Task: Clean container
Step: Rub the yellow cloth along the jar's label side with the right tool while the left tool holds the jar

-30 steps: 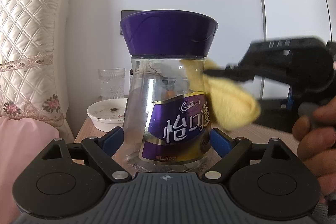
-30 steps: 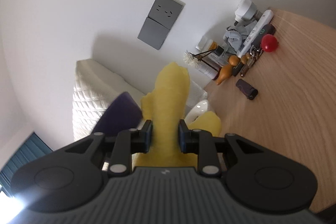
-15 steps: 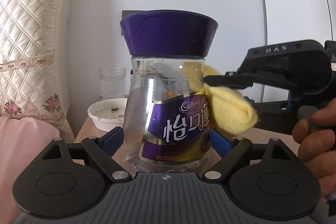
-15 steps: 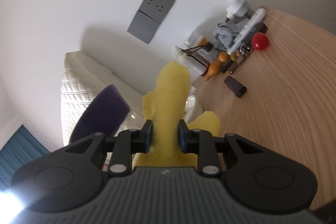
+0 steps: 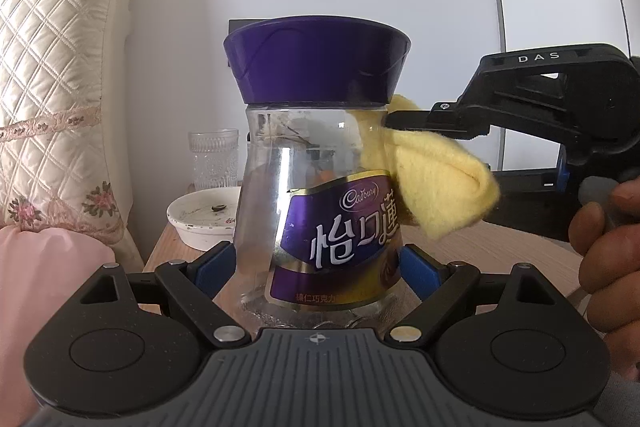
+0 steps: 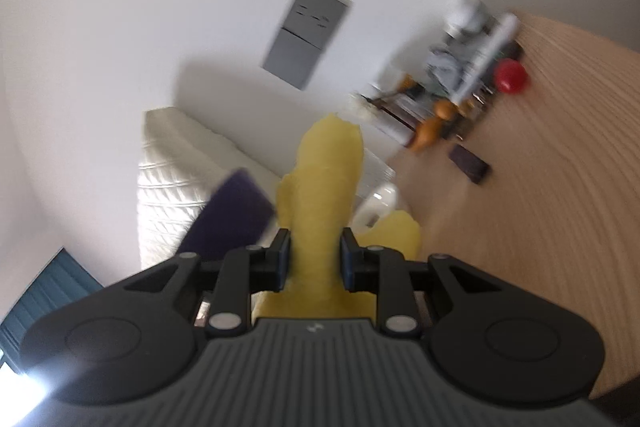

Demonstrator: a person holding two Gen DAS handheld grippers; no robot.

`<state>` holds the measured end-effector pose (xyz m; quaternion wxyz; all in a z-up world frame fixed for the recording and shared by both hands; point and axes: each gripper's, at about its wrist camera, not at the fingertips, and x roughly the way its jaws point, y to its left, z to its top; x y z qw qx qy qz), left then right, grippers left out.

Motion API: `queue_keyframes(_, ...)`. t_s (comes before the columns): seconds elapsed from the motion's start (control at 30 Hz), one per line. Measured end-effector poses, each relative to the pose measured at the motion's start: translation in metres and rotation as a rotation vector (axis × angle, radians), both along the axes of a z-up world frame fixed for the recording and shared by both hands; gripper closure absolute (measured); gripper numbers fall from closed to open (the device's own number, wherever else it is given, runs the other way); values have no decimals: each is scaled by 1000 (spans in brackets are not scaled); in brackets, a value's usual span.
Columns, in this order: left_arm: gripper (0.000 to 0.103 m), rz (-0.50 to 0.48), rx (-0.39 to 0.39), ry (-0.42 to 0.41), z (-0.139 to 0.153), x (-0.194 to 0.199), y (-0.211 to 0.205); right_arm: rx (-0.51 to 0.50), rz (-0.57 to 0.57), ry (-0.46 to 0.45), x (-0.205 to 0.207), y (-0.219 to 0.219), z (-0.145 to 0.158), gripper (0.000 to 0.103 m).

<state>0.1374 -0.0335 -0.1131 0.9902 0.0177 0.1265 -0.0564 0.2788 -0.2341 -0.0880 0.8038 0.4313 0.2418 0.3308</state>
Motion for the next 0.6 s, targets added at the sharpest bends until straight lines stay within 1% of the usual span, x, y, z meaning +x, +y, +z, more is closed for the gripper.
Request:
queue_keyframes(0.1,12,0,0,0,0,0,1,-20,-8,42,4,-2,-9,76)
queue_keyframes(0.17,12,-1,0,2,0,1,2,-41,-21,91,6,-4,-17,76)
queue_keyframes(0.2,12,-1,0,3,0,1,2,-40,-20,91,7,-4,-17,76)
queue_keyframes(0.33,12,-5,7,4,0,1,3,3,-4,13,1,-1,-4,76)
queue_keyframes(0.43,12,-6,11,5,-1,2,3,-8,-14,33,2,-1,-9,76)
queue_keyframes(0.5,12,-6,12,6,-1,2,4,-22,-28,89,5,-4,-19,76)
queue_keyframes(0.53,12,-15,10,4,-2,2,8,-24,-29,99,6,-6,-21,76)
queue_keyframes(0.6,12,-24,9,2,-2,0,11,-22,-23,85,4,-5,-17,76)
